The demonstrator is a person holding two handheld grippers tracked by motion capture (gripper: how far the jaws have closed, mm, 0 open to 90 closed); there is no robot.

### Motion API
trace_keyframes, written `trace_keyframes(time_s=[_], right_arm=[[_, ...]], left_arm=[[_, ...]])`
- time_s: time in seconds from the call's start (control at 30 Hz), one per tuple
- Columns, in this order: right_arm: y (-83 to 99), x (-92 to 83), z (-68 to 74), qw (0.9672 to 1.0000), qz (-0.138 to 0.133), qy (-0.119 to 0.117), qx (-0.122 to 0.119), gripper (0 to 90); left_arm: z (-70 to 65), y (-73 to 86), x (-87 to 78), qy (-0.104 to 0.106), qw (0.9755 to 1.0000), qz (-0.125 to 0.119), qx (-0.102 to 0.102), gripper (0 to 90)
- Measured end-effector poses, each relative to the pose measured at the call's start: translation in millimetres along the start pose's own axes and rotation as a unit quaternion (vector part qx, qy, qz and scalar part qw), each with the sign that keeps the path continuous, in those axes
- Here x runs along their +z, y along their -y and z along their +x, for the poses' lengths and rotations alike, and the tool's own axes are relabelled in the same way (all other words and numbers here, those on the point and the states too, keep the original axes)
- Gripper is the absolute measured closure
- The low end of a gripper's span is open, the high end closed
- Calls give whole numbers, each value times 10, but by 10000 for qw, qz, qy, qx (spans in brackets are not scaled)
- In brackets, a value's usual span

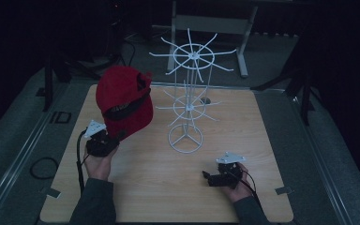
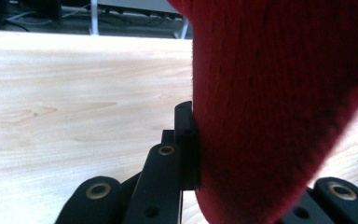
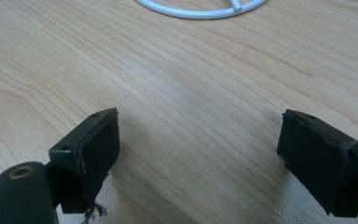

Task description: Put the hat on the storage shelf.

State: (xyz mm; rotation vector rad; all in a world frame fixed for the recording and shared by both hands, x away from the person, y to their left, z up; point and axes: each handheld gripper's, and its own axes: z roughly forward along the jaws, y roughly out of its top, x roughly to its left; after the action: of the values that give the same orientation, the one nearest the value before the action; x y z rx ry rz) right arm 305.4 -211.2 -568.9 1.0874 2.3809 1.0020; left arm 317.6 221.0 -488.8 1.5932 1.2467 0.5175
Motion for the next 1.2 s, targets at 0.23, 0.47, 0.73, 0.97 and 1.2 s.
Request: trace_keyframes(time_s=[0.23, 0.47, 0.73, 0.97, 1.2], right_arm=[[0, 0, 1, 10000, -2, 0, 9, 128], [-1, -2, 1, 10000, 9, 3, 9, 128], [-1, -2, 1, 10000, 9, 2, 9, 128], [-1, -1, 3, 10000, 2, 4, 21, 128], [-1, -1, 1, 10000, 1, 5, 4, 128]], left_arm=[[-54, -98, -59, -96, 9999, -86, 14, 857], [-93, -187, -137, -115, 9997, -208, 55, 857], [-136, -263, -178, -113, 9996, -254, 105, 857], [-149, -330, -195, -81, 9994, -309, 125, 857], [-174, -393, -217, -35, 9992, -381, 121, 856]])
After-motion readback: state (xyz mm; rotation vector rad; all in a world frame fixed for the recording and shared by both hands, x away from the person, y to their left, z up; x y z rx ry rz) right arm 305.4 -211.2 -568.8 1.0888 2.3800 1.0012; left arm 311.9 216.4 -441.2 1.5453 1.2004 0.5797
